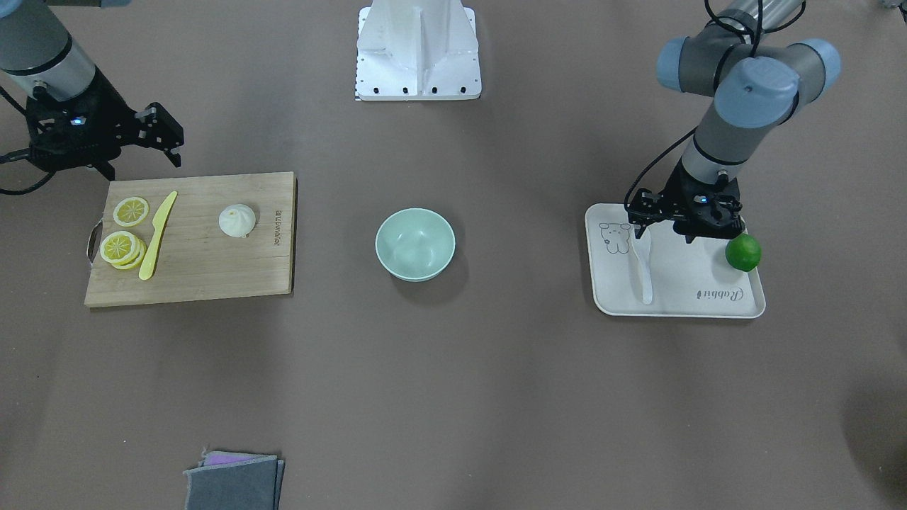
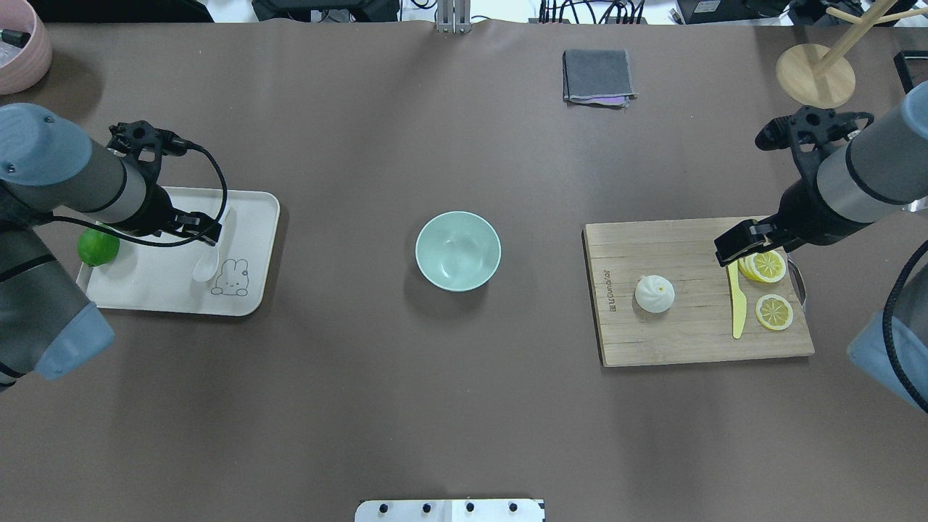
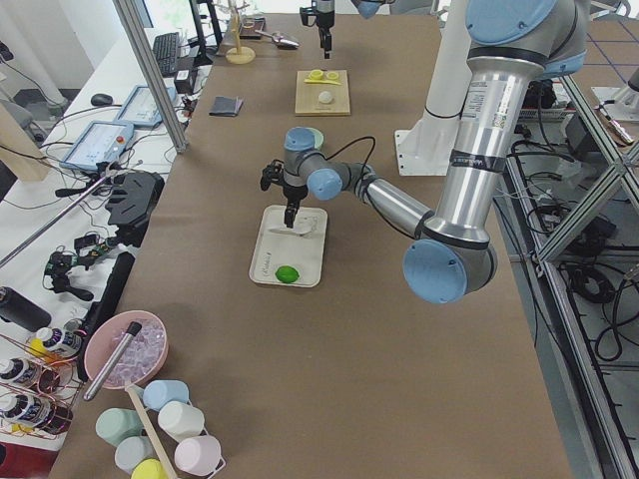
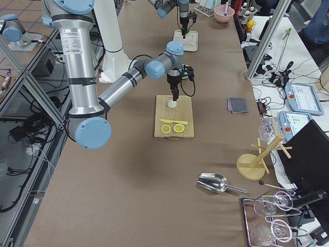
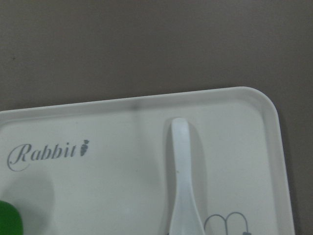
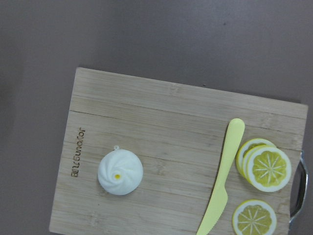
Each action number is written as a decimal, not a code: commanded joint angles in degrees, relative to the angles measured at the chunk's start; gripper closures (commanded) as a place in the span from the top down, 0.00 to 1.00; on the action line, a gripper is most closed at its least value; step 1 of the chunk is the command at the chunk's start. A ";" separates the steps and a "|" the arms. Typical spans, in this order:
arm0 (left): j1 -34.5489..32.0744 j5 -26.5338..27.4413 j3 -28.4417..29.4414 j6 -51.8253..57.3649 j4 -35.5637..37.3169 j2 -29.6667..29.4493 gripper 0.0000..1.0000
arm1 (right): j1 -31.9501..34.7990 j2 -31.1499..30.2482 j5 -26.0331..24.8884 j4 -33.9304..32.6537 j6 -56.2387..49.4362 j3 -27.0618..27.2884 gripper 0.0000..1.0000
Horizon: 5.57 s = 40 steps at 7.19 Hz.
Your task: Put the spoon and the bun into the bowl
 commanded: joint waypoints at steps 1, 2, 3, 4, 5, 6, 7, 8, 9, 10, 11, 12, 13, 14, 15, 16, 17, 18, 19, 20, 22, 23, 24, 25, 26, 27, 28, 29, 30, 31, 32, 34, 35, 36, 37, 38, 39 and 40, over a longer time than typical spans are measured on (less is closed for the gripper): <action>1.45 0.31 3.28 3.87 0.70 -2.39 0.82 | -2.69 0.64 -0.48 0.00 0.52 -0.12 1.00; 1.45 0.22 5.04 5.90 0.52 -3.18 0.81 | -2.96 0.64 -0.66 0.00 0.52 -0.12 1.00; 1.45 0.13 6.54 7.14 0.26 -3.45 0.81 | -3.39 0.72 -0.66 0.00 0.52 -0.12 1.00; 1.45 0.04 6.90 6.98 0.17 -3.54 0.77 | -3.49 0.73 -0.66 0.00 0.52 -0.12 1.00; 1.45 0.04 9.08 6.98 -1.31 -4.85 0.75 | -3.49 0.81 -0.74 0.00 0.43 -0.29 1.00; 1.45 -0.05 11.63 6.81 -3.59 -5.64 0.74 | -3.57 0.81 -0.75 0.00 0.52 -0.21 1.00; 1.19 -0.31 11.91 6.63 -5.35 -5.48 0.66 | -3.57 0.81 -0.75 0.00 0.52 -0.21 1.00; 1.19 -0.31 12.79 6.80 -5.54 -5.56 0.55 | -3.57 0.81 -0.83 0.00 0.52 -0.21 1.00; 1.10 -0.31 12.80 6.89 -5.54 -5.56 0.42 | -3.57 0.81 -0.75 0.00 0.52 -0.12 1.00; 0.93 -0.48 12.62 6.89 -5.46 -5.56 0.22 | -3.57 0.81 -0.75 0.00 0.52 -0.03 1.00; 0.84 -0.57 12.36 6.89 -5.28 -5.48 0.00 | -3.57 0.81 -0.75 0.00 1.65 0.14 1.00; 0.40 -1.88 11.49 6.72 -4.67 -5.65 0.00 | -3.57 0.90 -0.83 0.00 1.75 -0.29 1.00; -0.65 -4.68 10.87 6.19 -4.58 -5.65 0.00 | -4.01 1.08 -2.31 0.00 1.75 -0.64 1.00; -0.74 -4.97 8.60 5.75 -2.58 -6.17 0.00 | -4.88 1.16 -2.76 0.00 1.84 -1.08 1.00; -0.48 -4.97 6.31 1.49 2.93 -9.92 0.00 | -6.28 2.04 -3.90 0.00 2.01 -2.48 1.00; 0.21 -4.97 5.86 -3.69 6.11 -15.00 0.00 | -9.34 3.00 -6.61 0.00 4.45 -3.19 1.00; 2.40 -4.79 5.85 -9.83 5.97 -17.49 0.00 | -11.29 3.27 -8.03 0.00 6.30 -3.46 1.00; 6.42 -4.27 6.29 -15.99 6.14 -21.43 0.00 | -12.09 3.27 -9.26 1.91 6.32 -5.72 1.00; 8.90 -1.31 6.55 -20.57 5.97 -24.25 0.00 | -12.19 3.19 -9.36 7.15 6.41 -9.05 1.00; 11.45 2.29 8.56 -23.84 5.97 -28.46 0.00 | -12.19 3.27 -9.36 10.51 6.41 -11.52 1.00; 11.73 2.76 15.40 -26.59 5.53 -35.42 0.00 | -12.19 3.19 -9.36 11.07 6.41 -12.33 1.00; 11.73 5.46 18.56 -26.94 3.44 -37.27 0.00 | -12.19 3.27 -9.53 11.07 6.32 -13.03 0.99; 11.82 6.88 21.55 -28.16 -0.41 -37.81 0.00 | -12.27 4.14 -9.53 11.07 6.41 -13.73 0.97; 11.91 6.98 23.41 -28.18 -1.06 -38.17 0.00 | -12.36 4.33 -9.53 11.07 6.58 -14.18 0.93; 11.91 6.98 24.04 -28.26 -1.85 -38.00 0.00 | -12.54 4.33 -9.36 11.07 6.67 -14.27 0.91; 12.08 7.07 24.22 -28.18 -2.72 -37.73 0.99 | -13.23 4.42 -9.45 11.07 6.59 -14.62 0.84; 12.09 7.42 23.79 -28.09 -2.65 -37.73 0.99 | -13.33 4.42 -9.53 11.42 6.59 -14.97 0.74; 11.83 7.34 23.09 -28.09 -2.47 -37.73 0.99 | -13.33 4.85 -9.62 12.12 6.59 -15.93 0.72; 11.65 7.34 22.30 -28.09 -2.21 -37.38 0.99 | -13.33 5.64 -10.06 13.70 6.59 -17.85 0.63; 11.21 7.25 21.33 -27.92 -2.20 -36.60 0.99 | -13.16 5.65 -10.06 14.58 6.67 -18.05 0.23; 10.08 6.81 21.23 -27.74 -2.20 -36.59 0.99 | -12.81 5.73 -9.89 14.59 6.59 -17.87 0.00; 6.75 2.10 18.18 -27.30 -2.12 -34.50 0.99 | -11.93 5.74 -9.10 14.59 6.50 -16.57 0.00; 2.90 -2.37 12.67 -23.47 -2.12 -29.52 0.99 | -11.23 6.17 -9.10 14.50 6.67 -15.16 0.00; -1.84 -7.20 5.92 -15.86 -2.12 -21.90 0.99 | -11.05 10.18 -9.18 13.81 7.63 -14.71 0.00; -6.85 -11.86 2.11 -8.13 -2.12 -15.30 0.99 | -11.74 15.00 -9.18 13.89 15.12 -14.97 0.00; -9.42 -13.65 -0.36 -4.14 -2.38 -8.97 0.99 | -13.92 20.88 -10.05 13.89 21.90 -15.84 0.00; -11.54 -13.84 -0.91 2.60 -2.99 -4.12 0.99 | -17.51 26.07 -14.24 13.97 27.19 -18.03 0.00; -13.21 -13.85 -0.92 5.37 -3.17 -1.81 0.99 | -20.59 31.69 -19.24 14.15 32.03 -22.23 0.00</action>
